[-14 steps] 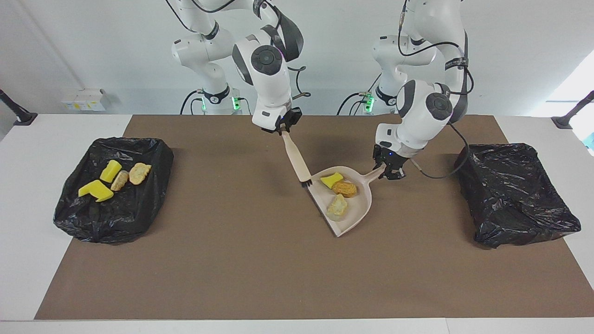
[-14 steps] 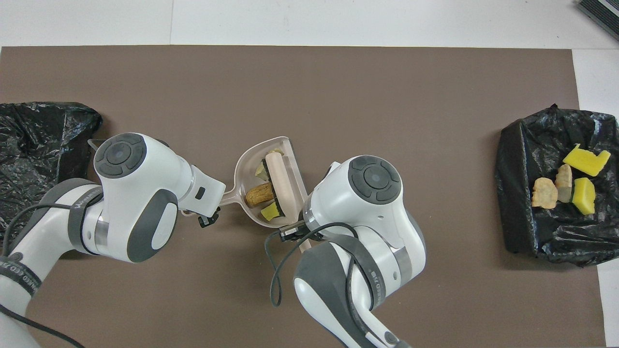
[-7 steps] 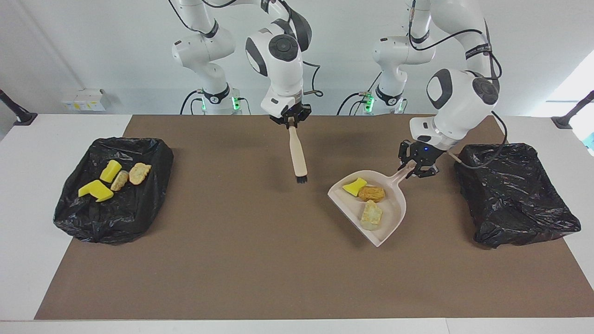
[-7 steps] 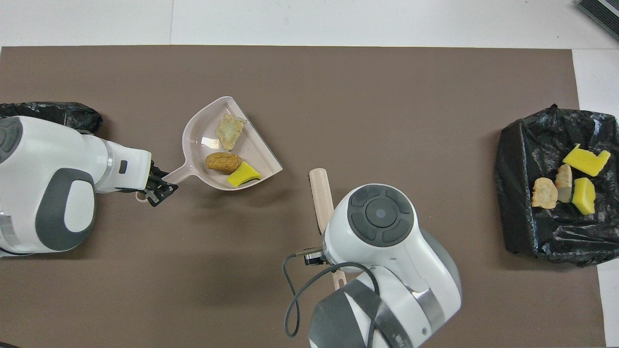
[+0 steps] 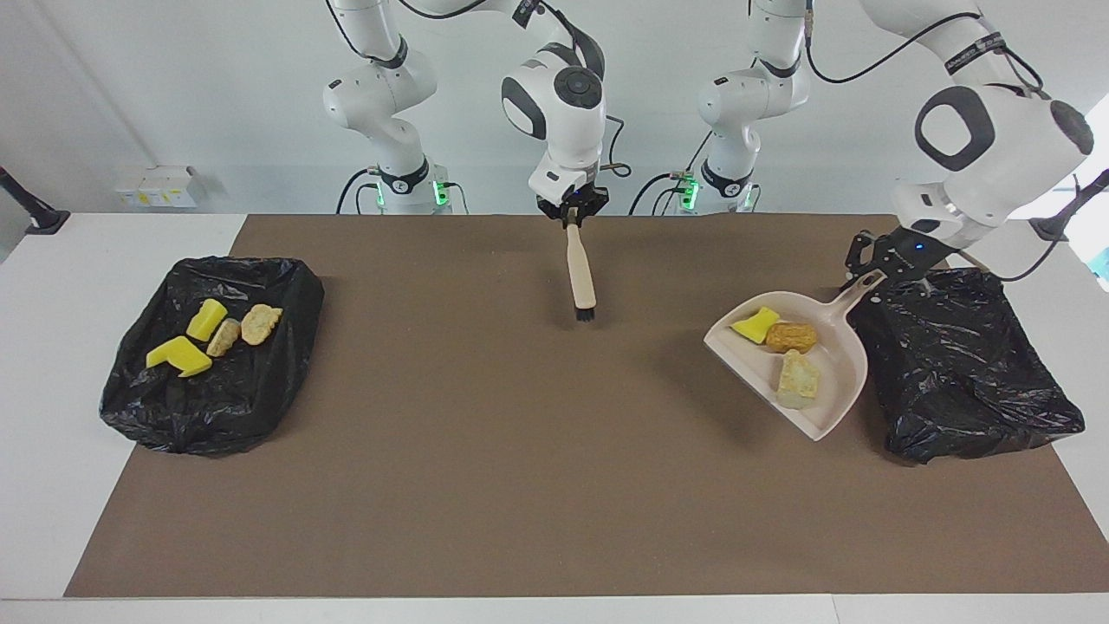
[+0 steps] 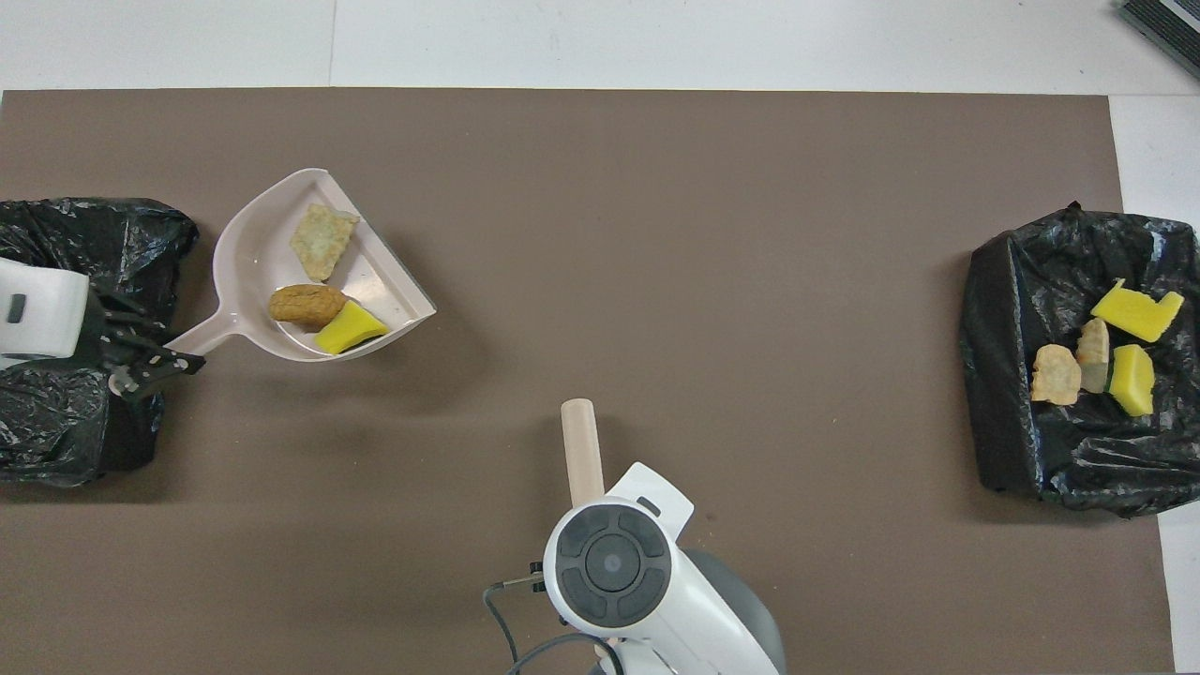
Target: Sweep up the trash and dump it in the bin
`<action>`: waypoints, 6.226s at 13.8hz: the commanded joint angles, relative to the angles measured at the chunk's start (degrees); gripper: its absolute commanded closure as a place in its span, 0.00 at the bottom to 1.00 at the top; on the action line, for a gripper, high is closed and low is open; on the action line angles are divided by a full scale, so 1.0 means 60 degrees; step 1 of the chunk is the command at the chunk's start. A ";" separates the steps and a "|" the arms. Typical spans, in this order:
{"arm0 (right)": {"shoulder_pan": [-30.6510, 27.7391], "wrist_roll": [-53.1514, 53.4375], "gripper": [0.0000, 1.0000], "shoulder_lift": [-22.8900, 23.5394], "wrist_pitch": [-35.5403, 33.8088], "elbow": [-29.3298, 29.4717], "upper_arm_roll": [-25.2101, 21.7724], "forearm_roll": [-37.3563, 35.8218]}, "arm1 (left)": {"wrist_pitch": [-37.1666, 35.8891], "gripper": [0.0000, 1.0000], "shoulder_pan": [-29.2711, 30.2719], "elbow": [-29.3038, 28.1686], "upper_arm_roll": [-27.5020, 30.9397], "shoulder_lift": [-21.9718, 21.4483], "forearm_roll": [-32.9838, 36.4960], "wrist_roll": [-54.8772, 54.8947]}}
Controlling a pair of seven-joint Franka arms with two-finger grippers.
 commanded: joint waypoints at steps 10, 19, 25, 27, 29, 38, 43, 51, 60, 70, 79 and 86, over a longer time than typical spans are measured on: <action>0.0042 0.0996 0.00 -0.0171 -0.0099 0.0076 -0.0112 -0.0379 | -0.1674 1.00 0.2929 0.5061 0.0046 0.3027 0.2834 0.3674; -0.2242 -0.2793 0.00 0.0034 -0.3234 0.3400 -0.0098 -0.1376 | -0.0912 1.00 0.2464 0.6033 -0.0042 0.3632 0.6288 0.5054; -0.4542 -0.6180 0.00 0.0005 -0.4321 0.4882 -0.0127 -0.1391 | -0.0285 1.00 0.1687 0.6003 -0.0071 0.3456 0.8544 0.5972; -0.5129 -0.6722 0.00 0.0019 -0.4628 0.5176 -0.0142 -0.1406 | -0.0238 1.00 0.1189 0.6003 -0.0056 0.3412 0.9235 0.6080; -0.5438 -0.6768 0.00 0.0005 -0.4673 0.5220 -0.0215 -0.1886 | -0.0194 1.00 0.0881 0.6032 -0.0056 0.3339 0.9545 0.6066; -0.7151 -0.5864 0.00 -0.0010 -0.4512 0.5382 -0.0522 -0.2080 | 0.0537 1.00 -0.0306 0.6604 0.0031 0.3324 0.9956 0.5992; -0.7490 -0.5844 0.00 -0.0083 -0.4512 0.5367 -0.0683 -0.1948 | 0.0335 1.00 -0.1054 0.6502 -0.0144 0.3105 0.9622 0.4545; -0.7344 -0.6417 0.00 -0.0567 -0.4644 0.5220 -0.0655 -0.1963 | -0.0822 1.00 -0.1406 0.5185 -0.0203 0.2226 0.6240 0.0302; -0.7446 -0.6329 0.00 -0.1035 -0.4498 0.4401 -0.0698 -0.1289 | -0.0402 1.00 -0.4622 0.2035 -0.0217 0.0686 0.2913 -0.9770; -0.7461 -0.6388 0.00 -0.0962 -0.4541 0.4517 -0.0698 -0.1303 | 0.4327 1.00 -0.7850 0.1477 -0.0232 0.3028 0.1973 -1.4779; -0.7358 -0.6504 0.00 -0.0948 -0.4058 0.4459 -0.0742 -0.1421 | 0.5270 1.00 -0.8306 0.1433 -0.0247 0.3734 0.1929 -1.5672; -0.6760 -0.6431 0.00 0.0106 -0.5141 0.6272 -0.0596 -0.2208 | 0.4233 0.00 -0.7707 0.1520 -0.0174 0.3340 0.1929 -1.6347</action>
